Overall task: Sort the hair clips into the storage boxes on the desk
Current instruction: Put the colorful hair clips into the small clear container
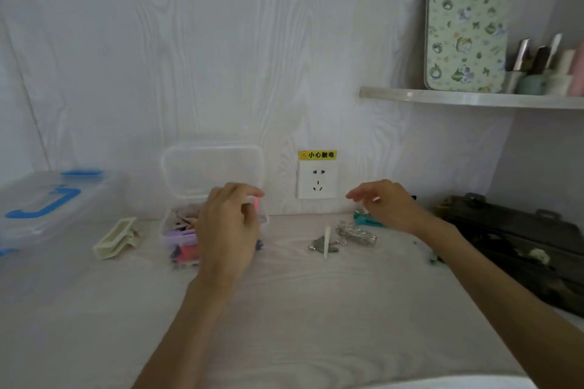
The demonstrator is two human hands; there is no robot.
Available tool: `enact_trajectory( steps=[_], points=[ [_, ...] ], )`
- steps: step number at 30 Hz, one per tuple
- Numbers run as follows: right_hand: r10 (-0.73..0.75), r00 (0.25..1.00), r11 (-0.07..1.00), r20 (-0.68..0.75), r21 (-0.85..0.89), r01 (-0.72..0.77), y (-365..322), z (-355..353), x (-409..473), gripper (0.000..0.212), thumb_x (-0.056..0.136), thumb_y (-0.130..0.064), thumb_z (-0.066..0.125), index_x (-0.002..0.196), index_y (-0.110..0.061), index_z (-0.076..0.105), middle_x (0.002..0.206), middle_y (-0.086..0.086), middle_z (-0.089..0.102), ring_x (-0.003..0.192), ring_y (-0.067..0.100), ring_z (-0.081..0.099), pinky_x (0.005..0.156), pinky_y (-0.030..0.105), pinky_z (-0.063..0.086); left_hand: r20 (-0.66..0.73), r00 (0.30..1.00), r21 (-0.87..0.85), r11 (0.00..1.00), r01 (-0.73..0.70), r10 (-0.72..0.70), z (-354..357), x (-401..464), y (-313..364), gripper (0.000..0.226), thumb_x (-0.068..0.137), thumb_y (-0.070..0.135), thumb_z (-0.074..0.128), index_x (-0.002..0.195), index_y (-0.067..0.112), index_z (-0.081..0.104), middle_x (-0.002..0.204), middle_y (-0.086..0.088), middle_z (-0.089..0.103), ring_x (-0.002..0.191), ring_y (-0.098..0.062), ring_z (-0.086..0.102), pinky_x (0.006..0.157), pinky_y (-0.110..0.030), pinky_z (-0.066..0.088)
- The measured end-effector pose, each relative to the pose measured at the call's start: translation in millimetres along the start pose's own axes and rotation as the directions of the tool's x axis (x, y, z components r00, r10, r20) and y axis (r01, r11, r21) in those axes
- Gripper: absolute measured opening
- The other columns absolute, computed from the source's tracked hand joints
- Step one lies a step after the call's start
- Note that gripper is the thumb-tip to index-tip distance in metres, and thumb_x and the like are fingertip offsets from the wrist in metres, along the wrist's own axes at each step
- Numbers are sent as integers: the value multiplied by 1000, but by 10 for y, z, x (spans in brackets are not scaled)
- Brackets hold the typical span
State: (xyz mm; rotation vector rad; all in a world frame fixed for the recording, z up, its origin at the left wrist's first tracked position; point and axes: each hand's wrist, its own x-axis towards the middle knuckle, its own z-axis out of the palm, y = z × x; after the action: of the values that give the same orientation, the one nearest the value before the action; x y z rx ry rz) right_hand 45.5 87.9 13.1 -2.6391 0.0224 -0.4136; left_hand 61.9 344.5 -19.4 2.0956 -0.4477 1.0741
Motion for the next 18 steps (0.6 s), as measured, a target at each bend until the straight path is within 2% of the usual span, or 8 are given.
enact_trajectory(
  steps=[2,4,6,7,8,11,15,18],
  points=[
    [145,987,978,73,-159,-132,231,-140,-112,41,89,2,41,120,-15,61,127,7,60,115,22,56,96,25,44,232,970,-29,998,-63,68,235,-80,279,29,84,4,52,100,22,68,105,5,65,96,-16,59,78,-31,47],
    [227,971,888,76,-424,-175,392,-208,-213,32,90,-4,42,113,-12,61,125,8,59,111,25,56,95,33,45,479,877,63,996,-59,21,521,-164,465,29,91,17,48,117,21,61,122,4,60,112,-15,53,90,-30,44],
    [290,955,627,55,-765,-147,443,-219,-342,16,91,-15,42,89,-16,58,115,5,62,106,23,56,100,39,38,623,781,215,969,-126,-37,801,-262,555,32,93,28,43,119,14,56,126,-2,58,118,-20,50,94,-33,41],
    [347,935,498,66,-858,-124,470,-176,-362,16,92,-19,41,89,-18,56,116,3,61,110,24,52,106,45,29,652,756,273,949,-157,-62,900,-306,544,33,94,31,41,117,13,56,124,-4,59,116,-22,50,94,-34,40],
    [405,911,417,80,-903,-106,520,-137,-385,22,93,-24,39,103,-19,58,123,3,58,120,25,47,112,51,18,662,746,303,937,-171,-78,995,-336,528,34,95,34,38,115,12,56,121,-4,60,114,-23,51,93,-35,39],
    [539,837,296,99,-952,-78,598,-5,-373,49,96,-37,31,141,-19,36,151,9,31,142,32,19,112,59,-8,637,765,321,935,-150,-96,1077,-330,371,36,95,43,37,103,17,61,110,-1,63,105,-22,54,83,-34,40],
    [618,780,205,103,-978,-33,512,179,-330,57,96,-44,29,146,-17,25,155,10,23,144,36,8,109,62,-14,596,799,249,965,-82,-85,987,-304,214,29,92,41,46,93,22,67,101,-1,67,97,-23,58,73,-33,42],
    [584,805,278,103,-957,-80,422,309,-276,46,96,-31,33,138,-14,40,143,10,44,136,36,31,113,61,-3,536,833,181,982,47,-139,936,-294,189,22,89,36,55,101,25,70,102,1,70,101,-22,61,77,-32,48]
  ],
)
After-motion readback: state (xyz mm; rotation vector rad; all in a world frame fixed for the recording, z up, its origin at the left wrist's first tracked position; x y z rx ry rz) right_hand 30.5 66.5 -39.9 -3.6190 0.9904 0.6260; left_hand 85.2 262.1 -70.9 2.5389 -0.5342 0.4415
